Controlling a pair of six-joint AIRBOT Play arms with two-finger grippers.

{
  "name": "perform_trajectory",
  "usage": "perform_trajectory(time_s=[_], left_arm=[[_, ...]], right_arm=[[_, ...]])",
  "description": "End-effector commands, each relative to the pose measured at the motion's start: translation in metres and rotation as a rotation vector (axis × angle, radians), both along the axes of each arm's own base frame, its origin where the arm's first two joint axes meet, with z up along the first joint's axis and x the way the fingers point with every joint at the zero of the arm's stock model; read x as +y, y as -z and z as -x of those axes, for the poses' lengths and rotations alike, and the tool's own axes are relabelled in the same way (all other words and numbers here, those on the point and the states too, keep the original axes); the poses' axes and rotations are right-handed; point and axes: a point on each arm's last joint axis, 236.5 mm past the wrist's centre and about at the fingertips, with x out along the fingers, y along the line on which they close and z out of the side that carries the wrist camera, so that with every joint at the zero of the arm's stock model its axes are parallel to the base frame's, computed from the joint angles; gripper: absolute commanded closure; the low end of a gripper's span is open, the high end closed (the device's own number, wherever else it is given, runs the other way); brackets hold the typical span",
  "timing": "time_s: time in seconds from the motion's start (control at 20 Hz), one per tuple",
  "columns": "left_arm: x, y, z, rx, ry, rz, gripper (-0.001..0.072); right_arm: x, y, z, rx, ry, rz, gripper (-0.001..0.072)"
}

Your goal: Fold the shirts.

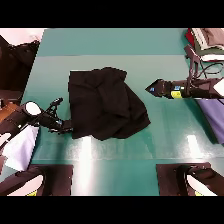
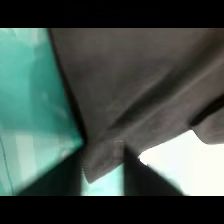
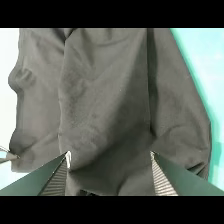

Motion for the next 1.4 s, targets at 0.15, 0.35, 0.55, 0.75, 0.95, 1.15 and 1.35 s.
perform_trajectory(time_s=[0.15,0.35,0.55,0.75,0.95,1.15,1.35], left_arm=[[0.0,-0.009,-0.017,-0.078,0.036,-0.004,0.0686],[-0.002,-0.044,-0.046,-0.184,0.058,-0.001,0.0686],[-0.003,-0.06,-0.055,-0.216,0.068,0.002,0.0686],[-0.003,-0.059,-0.053,-0.211,0.072,0.002,0.0686],[-0.003,-0.059,-0.053,-0.211,0.072,0.002,0.0686],[-0.003,-0.059,-0.051,-0.207,0.082,0.002,0.0686],[-0.003,-0.059,-0.049,-0.207,0.103,0.003,0.0686]], right_arm=[[-0.032,0.043,0.036,0.182,-0.042,0.139,0.0127],[-0.028,0.117,0.091,0.472,-0.019,0.056,0.0136],[0.03,0.15,0.118,0.539,-0.001,-0.117,0.0159],[0.064,0.175,0.142,0.581,0.067,-0.125,0.016],[0.085,0.175,0.134,0.533,0.16,-0.178,0.0196],[0.085,0.19,0.134,0.568,0.197,-0.162,0.0198],[0.088,0.212,0.143,0.624,0.196,-0.114,0.0239]])
